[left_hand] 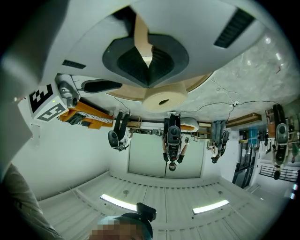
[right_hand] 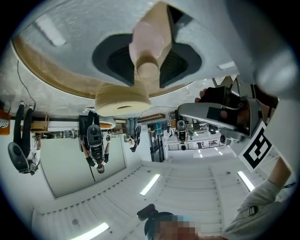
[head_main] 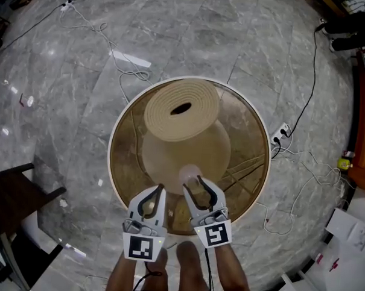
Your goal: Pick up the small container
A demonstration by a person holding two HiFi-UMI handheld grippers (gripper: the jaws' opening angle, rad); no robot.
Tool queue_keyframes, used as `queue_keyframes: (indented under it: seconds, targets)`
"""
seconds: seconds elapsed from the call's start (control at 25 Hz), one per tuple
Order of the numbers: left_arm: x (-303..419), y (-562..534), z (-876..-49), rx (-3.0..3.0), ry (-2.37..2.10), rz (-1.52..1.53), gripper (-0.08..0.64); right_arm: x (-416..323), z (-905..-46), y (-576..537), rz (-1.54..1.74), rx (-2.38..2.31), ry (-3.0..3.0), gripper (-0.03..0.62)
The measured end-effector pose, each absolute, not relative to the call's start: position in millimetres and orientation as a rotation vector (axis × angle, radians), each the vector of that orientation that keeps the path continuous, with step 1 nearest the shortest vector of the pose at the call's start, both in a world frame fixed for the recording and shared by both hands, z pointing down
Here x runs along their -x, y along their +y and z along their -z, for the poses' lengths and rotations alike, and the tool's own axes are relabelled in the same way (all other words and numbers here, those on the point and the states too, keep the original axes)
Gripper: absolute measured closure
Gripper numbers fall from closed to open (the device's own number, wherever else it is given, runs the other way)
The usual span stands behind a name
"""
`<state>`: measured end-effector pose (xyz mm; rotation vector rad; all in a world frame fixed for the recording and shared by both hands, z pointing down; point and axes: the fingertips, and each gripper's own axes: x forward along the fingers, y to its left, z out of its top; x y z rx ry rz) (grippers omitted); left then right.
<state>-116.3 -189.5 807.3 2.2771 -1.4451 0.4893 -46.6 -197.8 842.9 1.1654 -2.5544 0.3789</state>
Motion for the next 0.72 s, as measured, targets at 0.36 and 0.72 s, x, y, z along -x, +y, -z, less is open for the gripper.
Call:
queue_keyframes:
  seconds: [0.36,0.72]
  targets:
    - [124.8,-189.6,-819.4,-2.275,-1.438,-0.52,0.543,52.2,-868.4,-200.5,-0.381,-1.167,-2.504,0.425]
    - [133.8,-190.0,-829.0,-2.264,-1.445,-0.511,0.543,54.1,-872.0,-201.7,-0.318,-1.202,-2.478,0.454]
